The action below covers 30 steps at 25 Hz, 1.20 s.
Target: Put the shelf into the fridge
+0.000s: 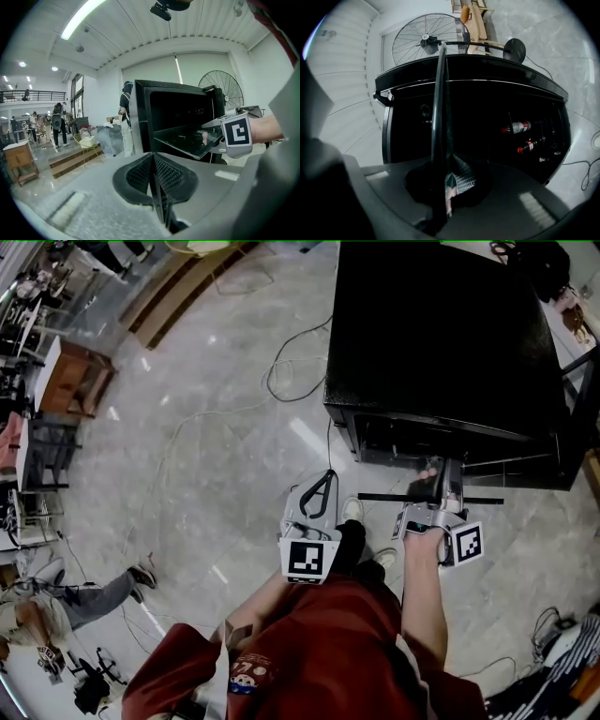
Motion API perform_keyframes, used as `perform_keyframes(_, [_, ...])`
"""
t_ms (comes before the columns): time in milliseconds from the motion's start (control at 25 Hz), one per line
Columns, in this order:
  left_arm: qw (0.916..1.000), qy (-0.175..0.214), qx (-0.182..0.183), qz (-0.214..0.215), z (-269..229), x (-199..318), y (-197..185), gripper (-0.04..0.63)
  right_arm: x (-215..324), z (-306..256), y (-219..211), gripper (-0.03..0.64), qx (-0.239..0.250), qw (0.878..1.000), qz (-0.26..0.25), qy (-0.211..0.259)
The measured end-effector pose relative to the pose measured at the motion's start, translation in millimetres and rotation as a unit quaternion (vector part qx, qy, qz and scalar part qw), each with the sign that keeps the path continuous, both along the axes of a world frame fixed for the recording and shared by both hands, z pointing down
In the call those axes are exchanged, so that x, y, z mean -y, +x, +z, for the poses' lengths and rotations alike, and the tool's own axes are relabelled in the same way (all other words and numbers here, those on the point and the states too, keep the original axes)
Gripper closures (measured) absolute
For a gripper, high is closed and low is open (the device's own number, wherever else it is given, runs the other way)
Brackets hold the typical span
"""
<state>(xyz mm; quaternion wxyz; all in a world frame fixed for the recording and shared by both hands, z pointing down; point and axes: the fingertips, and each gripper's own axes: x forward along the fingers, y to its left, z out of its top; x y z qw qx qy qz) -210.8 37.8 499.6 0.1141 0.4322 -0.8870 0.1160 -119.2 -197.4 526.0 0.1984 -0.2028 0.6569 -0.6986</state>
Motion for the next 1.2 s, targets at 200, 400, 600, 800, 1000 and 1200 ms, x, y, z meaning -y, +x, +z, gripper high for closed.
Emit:
perform_keyframes(200, [1.0000,0.002,0.001,0.004,3.2,7.3,-6.4,0.589,10.2,9.4,-19.8,0.609,0.005,1.000,0.011,0.020])
perform_keyframes(400, [0.9999,0.003,-0.001,0.012,7.5,17.2,-7.0,0.589,20.7,12.7,-38.3,0.607,0.016,0.999,0.018,0.029])
perform_keyframes(600, [0.9998,0.000,-0.007,0.020,8.6,26.2,-5.7,0.589,31.7,10.8,-55.6,0.607,0.022,0.999,0.022,0.033])
perform_keyframes(800, [0.9997,-0.001,-0.014,0.020,10.9,29.4,-7.3,0.589,41.7,11.4,-73.5,0.607,0.014,0.999,0.025,0.030])
perform_keyframes(1000, [0.9997,0.000,-0.013,0.021,11.5,31.7,-8.5,0.589,51.1,12.0,-90.0,0.604,0.014,0.999,0.027,0.029])
perform_keyframes(1200, [0.9997,0.003,-0.011,0.022,8.7,34.3,-7.3,0.589,60.6,14.1,-103.7,0.601,0.006,0.999,0.028,0.031])
